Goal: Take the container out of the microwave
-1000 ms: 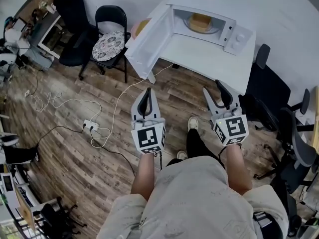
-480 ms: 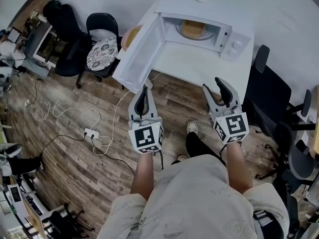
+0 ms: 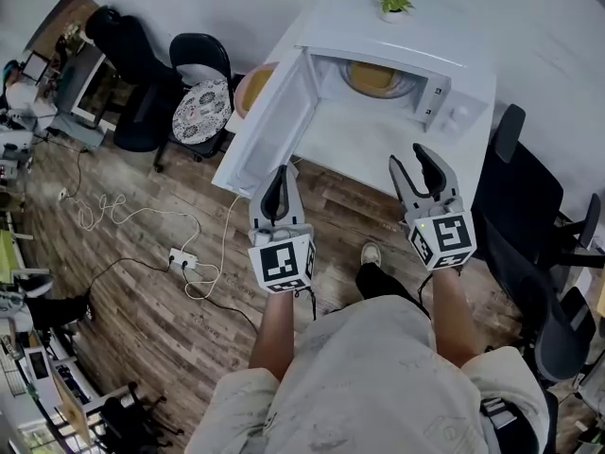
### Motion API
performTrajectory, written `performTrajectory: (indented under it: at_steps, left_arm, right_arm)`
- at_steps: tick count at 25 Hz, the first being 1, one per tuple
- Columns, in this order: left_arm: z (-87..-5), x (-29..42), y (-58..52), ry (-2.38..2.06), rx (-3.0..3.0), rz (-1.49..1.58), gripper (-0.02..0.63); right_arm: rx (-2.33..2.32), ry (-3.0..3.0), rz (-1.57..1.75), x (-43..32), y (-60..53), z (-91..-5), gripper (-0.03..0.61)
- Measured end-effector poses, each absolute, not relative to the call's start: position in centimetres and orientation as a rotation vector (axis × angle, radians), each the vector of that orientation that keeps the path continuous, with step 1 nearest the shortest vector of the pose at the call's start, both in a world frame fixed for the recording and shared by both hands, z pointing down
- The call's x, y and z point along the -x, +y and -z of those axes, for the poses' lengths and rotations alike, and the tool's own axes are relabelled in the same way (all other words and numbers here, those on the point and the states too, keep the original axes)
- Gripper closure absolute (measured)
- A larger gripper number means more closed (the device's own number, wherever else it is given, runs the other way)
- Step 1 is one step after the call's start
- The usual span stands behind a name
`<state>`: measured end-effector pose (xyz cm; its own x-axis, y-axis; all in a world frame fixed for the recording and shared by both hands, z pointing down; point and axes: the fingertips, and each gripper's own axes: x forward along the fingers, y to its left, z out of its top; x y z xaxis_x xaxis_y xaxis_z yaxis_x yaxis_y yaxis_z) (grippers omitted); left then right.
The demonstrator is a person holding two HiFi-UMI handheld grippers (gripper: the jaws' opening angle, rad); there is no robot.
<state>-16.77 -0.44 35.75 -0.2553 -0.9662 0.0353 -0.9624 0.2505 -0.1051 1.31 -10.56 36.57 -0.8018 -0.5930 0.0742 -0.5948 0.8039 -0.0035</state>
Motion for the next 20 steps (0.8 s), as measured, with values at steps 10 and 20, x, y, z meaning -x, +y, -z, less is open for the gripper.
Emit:
performTrajectory:
  at_steps: [10,20]
  left_arm:
    - [-35.4,16.8,-8.4,2.426,1.926,0.182,0.606]
    - [-35.0,13.9,-16.8,2.327,2.011,0.197,0.606]
  right_arm:
    - [-1.026,-2.914,-0.085,-1.8,-18.2,-36.6,0.387]
    - [-1.115,-2.906,-0.115,-4.6,-24.6,-36.6,0.387]
